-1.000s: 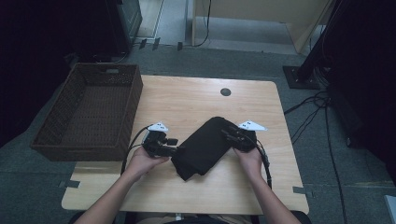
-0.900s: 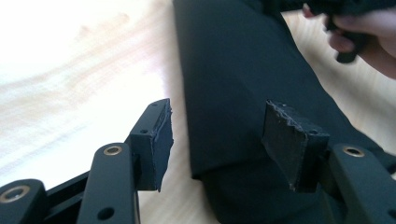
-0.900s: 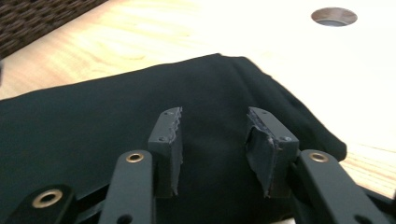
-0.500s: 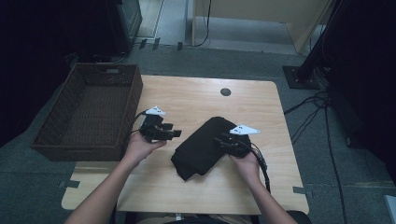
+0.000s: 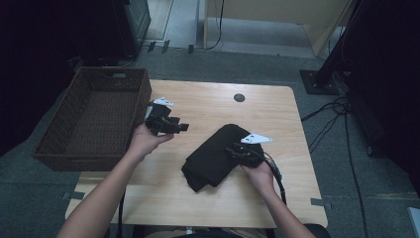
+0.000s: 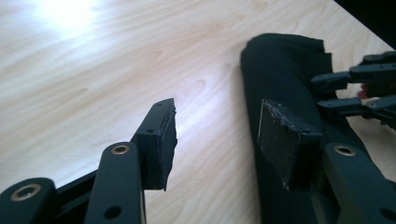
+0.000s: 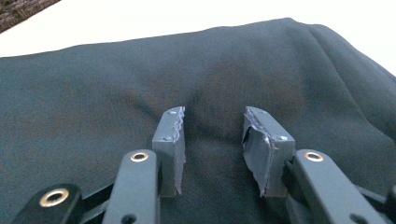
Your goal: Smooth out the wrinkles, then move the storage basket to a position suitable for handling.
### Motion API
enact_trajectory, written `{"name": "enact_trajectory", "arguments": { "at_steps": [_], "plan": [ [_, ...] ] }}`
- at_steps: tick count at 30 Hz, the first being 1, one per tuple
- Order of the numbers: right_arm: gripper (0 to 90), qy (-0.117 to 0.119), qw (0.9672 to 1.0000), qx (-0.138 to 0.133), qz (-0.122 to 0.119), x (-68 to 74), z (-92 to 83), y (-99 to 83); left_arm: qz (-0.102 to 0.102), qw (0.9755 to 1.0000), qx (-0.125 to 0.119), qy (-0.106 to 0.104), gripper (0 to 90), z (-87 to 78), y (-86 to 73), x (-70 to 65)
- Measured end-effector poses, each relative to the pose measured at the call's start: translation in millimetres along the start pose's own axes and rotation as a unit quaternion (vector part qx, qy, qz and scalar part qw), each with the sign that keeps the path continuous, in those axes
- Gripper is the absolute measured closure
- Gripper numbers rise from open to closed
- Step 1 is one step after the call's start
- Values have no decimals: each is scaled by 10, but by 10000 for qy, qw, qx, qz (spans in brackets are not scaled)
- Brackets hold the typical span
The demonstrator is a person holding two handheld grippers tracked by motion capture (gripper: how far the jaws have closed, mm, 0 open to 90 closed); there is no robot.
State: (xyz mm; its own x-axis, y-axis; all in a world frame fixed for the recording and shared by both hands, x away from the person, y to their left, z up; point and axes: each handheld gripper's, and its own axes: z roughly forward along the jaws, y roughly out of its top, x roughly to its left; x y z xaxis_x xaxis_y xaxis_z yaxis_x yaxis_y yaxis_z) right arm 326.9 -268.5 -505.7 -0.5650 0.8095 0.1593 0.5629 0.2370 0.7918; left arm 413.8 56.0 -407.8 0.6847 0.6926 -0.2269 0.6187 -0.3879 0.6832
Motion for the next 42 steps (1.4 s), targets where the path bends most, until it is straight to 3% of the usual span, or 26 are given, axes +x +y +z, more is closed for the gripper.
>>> {"name": "enact_trajectory", "arguments": {
  "at_steps": [9,23,34,42],
  "plan": [
    [591,6,10000,-85,23,-5,6,-27,-119,9998,72,171,474,-67,143,193],
    [590,8,10000,-72,36,-8,5,-29,-75,9985,148,517,473,-182,351,332],
    [591,12,9999,-83,62,-7,5,-33,-301,9953,87,916,476,-355,380,679],
    [591,4,9999,-117,61,-6,6,-42,-554,9913,46,1190,476,-441,361,942]
  ]
}}
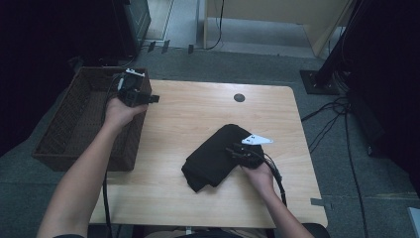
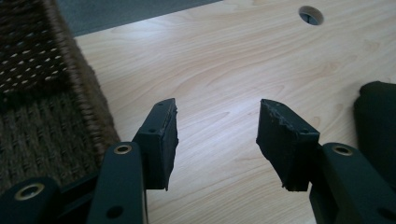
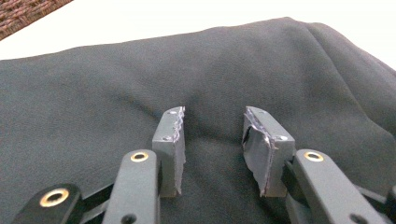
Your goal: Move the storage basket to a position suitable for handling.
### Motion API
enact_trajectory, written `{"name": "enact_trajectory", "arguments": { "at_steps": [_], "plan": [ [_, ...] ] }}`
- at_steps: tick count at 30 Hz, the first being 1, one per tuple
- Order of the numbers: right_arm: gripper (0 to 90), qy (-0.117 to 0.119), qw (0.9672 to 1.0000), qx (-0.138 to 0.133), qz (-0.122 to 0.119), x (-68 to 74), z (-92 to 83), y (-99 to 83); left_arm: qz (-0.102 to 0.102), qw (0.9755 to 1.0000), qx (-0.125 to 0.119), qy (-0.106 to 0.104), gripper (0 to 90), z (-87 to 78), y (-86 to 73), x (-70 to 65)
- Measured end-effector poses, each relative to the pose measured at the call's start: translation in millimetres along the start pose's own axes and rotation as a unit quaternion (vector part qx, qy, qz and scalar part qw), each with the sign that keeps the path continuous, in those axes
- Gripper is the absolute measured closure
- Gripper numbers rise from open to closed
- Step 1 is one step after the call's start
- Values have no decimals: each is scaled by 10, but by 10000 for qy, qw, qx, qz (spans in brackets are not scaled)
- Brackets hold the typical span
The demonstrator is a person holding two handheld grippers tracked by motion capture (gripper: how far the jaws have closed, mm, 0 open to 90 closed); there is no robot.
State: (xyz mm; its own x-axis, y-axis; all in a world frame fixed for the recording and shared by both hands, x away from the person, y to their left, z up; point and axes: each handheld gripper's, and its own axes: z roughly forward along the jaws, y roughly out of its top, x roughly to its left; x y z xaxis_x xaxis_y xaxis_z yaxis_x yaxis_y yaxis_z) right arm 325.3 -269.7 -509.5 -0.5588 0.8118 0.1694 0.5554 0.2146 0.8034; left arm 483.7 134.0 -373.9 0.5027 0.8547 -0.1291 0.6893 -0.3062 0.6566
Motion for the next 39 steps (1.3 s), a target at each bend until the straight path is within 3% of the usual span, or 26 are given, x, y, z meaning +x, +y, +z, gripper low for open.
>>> {"name": "enact_trajectory", "arguments": {
  "at_steps": [5,8,16,20,24,28,31,35,39],
  "plan": [
    [591,8,10000,-21,-2,-3,0,-5,-259,9996,-94,32,476,-5,-36,133],
    [591,23,10000,-18,-13,-5,0,-7,-313,9993,-154,133,476,-25,-46,199],
    [591,4,10000,-40,14,1,-1,-17,-567,9976,-165,360,477,-68,-109,371],
    [591,4,10000,-43,12,1,-1,-18,-636,9970,-45,445,480,-16,-189,416],
    [591,5,10000,-44,32,3,-1,-20,-727,9968,-21,340,504,20,-236,425],
    [591,4,10000,-37,42,5,-2,-21,-651,9976,81,240,559,75,-250,384],
    [591,2,10000,-41,40,4,-2,-22,-549,9978,98,361,570,103,-247,331],
    [591,2,10000,-45,30,3,-1,-22,-694,9970,77,319,632,111,-276,357],
    [591,-5,10000,-49,22,5,0,-23,-673,9969,107,381,693,121,-284,347]
  ]
}}
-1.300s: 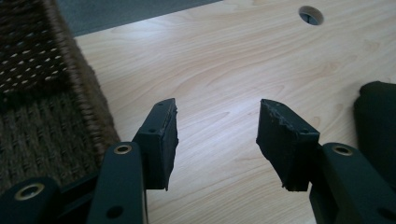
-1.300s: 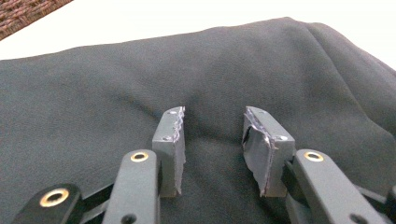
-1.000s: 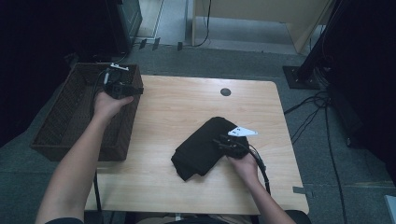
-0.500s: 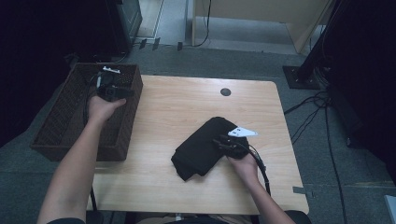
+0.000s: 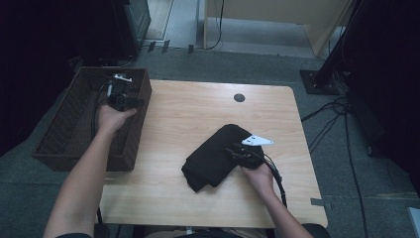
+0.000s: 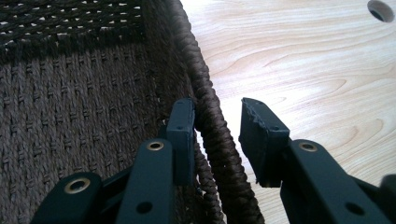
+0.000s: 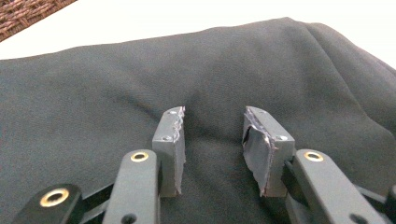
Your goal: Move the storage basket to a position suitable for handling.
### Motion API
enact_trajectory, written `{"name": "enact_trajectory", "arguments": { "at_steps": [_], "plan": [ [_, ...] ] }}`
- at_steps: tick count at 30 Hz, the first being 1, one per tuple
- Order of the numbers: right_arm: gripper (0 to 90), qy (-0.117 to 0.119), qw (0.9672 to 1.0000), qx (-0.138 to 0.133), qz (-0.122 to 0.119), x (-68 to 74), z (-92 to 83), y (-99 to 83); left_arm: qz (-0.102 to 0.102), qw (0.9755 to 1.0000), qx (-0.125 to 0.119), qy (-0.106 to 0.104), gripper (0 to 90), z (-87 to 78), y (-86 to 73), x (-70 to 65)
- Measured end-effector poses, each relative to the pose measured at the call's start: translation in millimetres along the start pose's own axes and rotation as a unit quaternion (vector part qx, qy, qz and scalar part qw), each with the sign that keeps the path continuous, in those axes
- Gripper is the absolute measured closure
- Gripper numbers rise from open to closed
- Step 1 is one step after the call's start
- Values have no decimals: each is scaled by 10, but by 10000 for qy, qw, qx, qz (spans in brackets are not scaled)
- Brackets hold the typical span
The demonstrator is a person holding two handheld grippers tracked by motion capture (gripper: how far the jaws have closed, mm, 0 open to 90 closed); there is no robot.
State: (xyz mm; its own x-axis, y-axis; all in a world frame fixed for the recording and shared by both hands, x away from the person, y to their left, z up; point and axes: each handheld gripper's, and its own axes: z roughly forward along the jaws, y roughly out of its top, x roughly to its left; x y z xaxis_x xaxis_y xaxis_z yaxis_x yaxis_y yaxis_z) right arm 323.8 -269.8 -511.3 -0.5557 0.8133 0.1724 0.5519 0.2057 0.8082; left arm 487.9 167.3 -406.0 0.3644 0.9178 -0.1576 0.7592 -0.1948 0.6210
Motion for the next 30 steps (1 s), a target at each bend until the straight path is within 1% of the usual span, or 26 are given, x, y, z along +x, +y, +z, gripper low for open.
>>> {"name": "enact_trajectory", "arguments": {
  "at_steps": [2,6,9,10,13,14,16,18,19,21,23,27,30],
  "plan": [
    [591,-3,10000,-1,-3,0,1,0,-57,10000,9,-48,705,1,3,3],
    [592,-6,10000,-10,-22,-2,5,-1,-10,10000,20,-56,713,5,0,-23],
    [593,-8,10000,-4,-8,-1,6,-1,4,9998,41,-172,718,13,3,-53],
    [592,-6,10000,-4,-4,0,6,-1,61,9998,58,-180,720,19,4,-73],
    [593,-5,10000,-5,2,0,6,-2,104,9998,54,-170,726,29,4,-108],
    [592,-4,10000,-7,5,0,6,-2,113,9998,45,-165,727,29,0,-111],
    [593,-9,10000,-12,1,1,7,-4,32,9998,45,-195,731,24,-4,-118],
    [592,-2,10000,-16,3,0,9,-4,94,9997,73,-232,734,25,-8,-139],
    [593,-11,10000,-14,-3,2,10,-3,113,9996,71,-266,735,26,-9,-152],
    [593,-16,10000,-20,-7,5,15,-1,125,9990,90,-414,739,33,-12,-177],
    [593,-10,10000,-23,-10,8,19,0,185,9985,101,-513,743,44,-18,-232],
    [593,-3,10000,-22,-2,14,26,3,380,9969,119,-681,751,80,-28,-395],
    [594,1,10000,-22,1,16,26,2,536,9945,170,-878,753,95,-43,-514]
  ]
}}
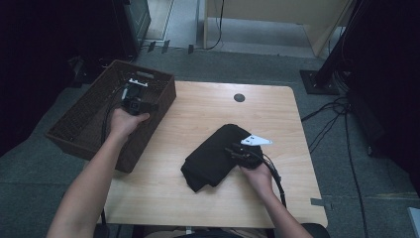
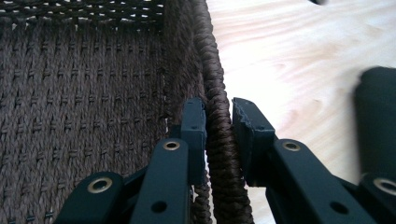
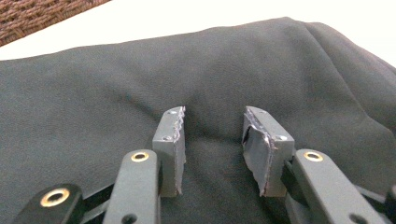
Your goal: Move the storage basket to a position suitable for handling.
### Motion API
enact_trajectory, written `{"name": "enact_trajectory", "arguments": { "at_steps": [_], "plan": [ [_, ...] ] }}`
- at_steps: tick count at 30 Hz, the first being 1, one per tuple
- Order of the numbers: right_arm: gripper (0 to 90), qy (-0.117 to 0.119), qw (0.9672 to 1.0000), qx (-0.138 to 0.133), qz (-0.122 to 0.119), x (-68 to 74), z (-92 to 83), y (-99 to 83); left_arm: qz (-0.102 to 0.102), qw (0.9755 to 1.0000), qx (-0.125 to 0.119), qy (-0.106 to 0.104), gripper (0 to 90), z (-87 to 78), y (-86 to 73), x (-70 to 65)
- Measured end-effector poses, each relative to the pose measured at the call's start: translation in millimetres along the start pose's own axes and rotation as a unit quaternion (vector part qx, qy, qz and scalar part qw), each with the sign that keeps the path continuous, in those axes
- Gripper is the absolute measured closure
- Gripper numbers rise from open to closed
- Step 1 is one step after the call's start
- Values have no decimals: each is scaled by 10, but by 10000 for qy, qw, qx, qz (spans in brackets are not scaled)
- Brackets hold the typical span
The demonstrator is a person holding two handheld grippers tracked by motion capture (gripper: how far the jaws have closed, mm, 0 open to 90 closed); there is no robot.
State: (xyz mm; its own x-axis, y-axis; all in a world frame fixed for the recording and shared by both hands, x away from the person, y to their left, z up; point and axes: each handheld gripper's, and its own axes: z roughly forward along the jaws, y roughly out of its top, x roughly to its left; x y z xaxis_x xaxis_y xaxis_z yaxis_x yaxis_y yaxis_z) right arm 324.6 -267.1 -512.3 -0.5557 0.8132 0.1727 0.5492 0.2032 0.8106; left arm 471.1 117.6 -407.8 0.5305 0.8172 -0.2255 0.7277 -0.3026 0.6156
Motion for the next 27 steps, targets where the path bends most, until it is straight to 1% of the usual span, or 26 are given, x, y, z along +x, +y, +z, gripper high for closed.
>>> {"name": "enact_trajectory", "arguments": {
  "at_steps": [2,4,6,9,12,14,18,21,23,25,27],
  "plan": [
    [594,0,10000,-8,0,1,2,-1,112,9999,61,-85,755,26,6,-85],
    [594,-5,10000,-12,9,5,5,-1,188,9997,35,-143,757,52,10,-167],
    [594,-6,10000,-14,-22,11,12,1,209,9995,44,-248,759,75,15,-234],
    [594,16,10000,-12,-29,28,28,7,306,9987,83,-389,762,103,19,-317],
    [595,24,10000,-20,-67,49,51,17,319,9985,75,-445,766,127,29,-390],
    [595,50,9999,-29,-98,63,71,23,408,9982,92,-439,767,151,41,-437],
    [594,71,9999,-31,-89,101,102,34,446,9980,98,-447,769,174,49,-489],
    [595,103,9999,-41,-96,110,114,35,428,9979,107,-479,769,180,53,-493],
    [595,109,9999,-44,-118,119,135,46,407,9980,102,-463,769,187,57,-505],
    [595,124,9998,-54,-133,136,159,57,433,9981,92,-437,768,187,55,-513],
    [595,135,9998,-50,-120,145,168,62,457,9978,75,-476,753,175,52,-497]
  ]
}}
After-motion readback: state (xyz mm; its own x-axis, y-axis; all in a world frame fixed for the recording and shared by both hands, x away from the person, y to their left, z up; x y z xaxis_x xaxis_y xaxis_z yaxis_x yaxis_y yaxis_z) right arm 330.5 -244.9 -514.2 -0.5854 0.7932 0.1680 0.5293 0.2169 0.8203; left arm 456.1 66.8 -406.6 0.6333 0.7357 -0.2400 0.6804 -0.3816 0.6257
